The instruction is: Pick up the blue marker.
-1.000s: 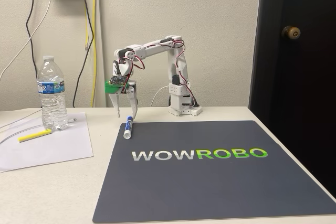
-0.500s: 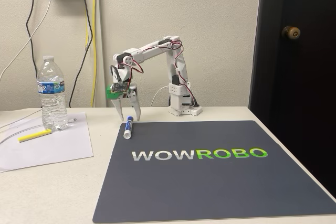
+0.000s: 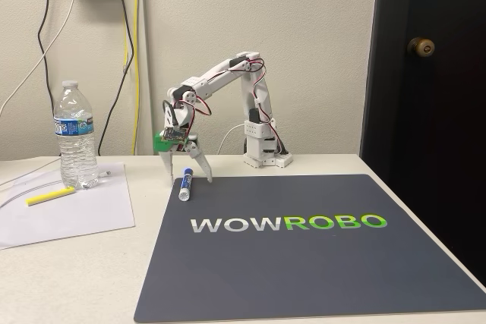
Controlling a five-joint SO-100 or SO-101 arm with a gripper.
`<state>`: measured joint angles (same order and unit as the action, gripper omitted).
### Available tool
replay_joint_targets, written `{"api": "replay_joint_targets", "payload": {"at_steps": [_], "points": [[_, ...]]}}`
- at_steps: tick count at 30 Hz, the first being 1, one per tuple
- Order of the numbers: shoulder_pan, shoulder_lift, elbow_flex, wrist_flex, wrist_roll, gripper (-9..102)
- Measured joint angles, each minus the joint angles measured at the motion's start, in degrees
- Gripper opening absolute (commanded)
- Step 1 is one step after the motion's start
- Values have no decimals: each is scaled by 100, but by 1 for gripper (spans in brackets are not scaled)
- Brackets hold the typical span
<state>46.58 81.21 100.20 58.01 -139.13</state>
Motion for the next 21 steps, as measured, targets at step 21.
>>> {"api": "replay_joint_targets", "payload": {"at_steps": [21], "points": [[-9,44,809,-1274,0,73]]}}
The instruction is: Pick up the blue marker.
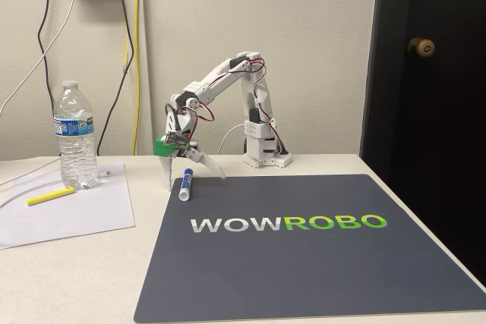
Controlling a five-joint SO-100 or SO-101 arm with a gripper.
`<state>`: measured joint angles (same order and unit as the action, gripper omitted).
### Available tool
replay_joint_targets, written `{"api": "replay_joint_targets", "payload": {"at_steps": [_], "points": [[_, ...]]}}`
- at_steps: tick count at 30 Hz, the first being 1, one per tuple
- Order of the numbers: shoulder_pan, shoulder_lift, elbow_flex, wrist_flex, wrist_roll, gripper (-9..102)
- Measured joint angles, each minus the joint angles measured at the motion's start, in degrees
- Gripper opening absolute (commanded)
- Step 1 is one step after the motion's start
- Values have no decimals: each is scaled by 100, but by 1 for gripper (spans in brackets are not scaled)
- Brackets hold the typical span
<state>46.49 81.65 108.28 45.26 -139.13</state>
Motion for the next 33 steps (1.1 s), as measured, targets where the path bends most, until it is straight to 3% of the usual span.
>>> {"api": "replay_joint_targets", "payload": {"at_steps": [7,17,33], "points": [[0,18,141,-343,0,56],[-26,114,185,-264,-9,41],[-44,167,167,-237,26,29]]}}
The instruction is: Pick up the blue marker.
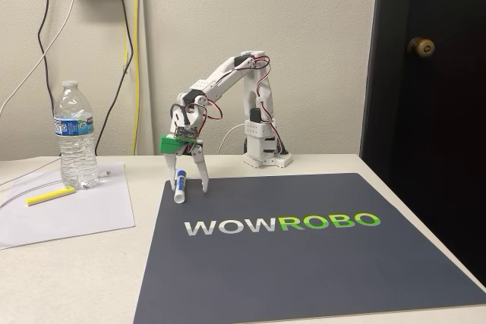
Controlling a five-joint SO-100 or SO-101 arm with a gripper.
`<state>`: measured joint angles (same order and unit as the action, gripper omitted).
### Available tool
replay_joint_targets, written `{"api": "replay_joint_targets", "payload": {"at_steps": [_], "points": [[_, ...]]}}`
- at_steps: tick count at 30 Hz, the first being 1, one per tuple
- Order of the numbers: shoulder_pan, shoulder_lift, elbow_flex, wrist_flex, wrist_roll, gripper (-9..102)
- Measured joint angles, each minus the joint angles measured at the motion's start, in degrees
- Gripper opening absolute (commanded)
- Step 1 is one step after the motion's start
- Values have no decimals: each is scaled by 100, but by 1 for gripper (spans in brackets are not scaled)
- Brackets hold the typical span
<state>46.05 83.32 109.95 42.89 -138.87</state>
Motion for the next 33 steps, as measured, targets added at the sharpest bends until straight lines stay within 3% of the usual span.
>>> {"api": "replay_joint_targets", "payload": {"at_steps": [33], "points": [[18,-9,-44,334,369,10]]}}
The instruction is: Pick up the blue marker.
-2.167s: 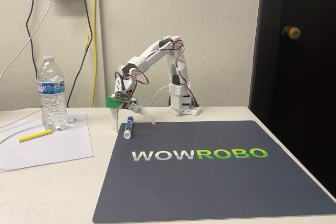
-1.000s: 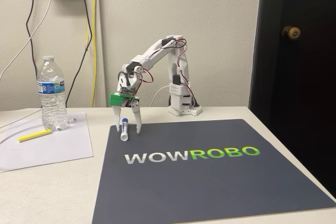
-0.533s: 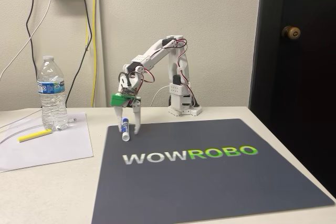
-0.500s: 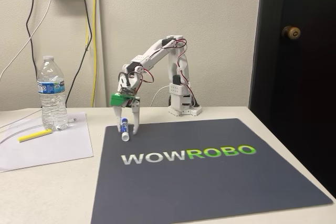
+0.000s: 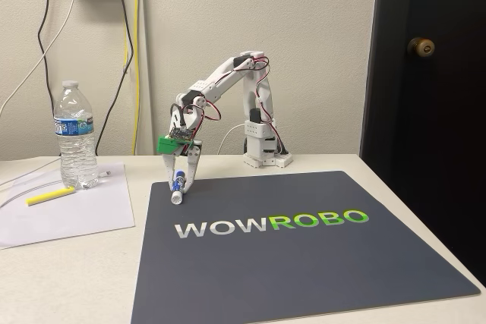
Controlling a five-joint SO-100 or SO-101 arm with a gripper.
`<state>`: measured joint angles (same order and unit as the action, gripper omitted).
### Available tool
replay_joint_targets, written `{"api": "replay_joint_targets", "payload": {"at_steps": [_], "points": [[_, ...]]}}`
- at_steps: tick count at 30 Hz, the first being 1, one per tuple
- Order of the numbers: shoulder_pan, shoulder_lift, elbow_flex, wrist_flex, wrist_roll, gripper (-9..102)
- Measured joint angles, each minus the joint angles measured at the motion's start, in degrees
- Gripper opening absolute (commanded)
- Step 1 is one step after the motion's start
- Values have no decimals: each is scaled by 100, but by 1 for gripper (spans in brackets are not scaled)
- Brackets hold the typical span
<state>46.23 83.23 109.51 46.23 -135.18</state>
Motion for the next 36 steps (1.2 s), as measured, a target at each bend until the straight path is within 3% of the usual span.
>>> {"api": "replay_joint_targets", "payload": {"at_steps": [24,36], "points": [[-167,510,79,536,606,8],[-826,2127,79,1450,2101,8]]}}
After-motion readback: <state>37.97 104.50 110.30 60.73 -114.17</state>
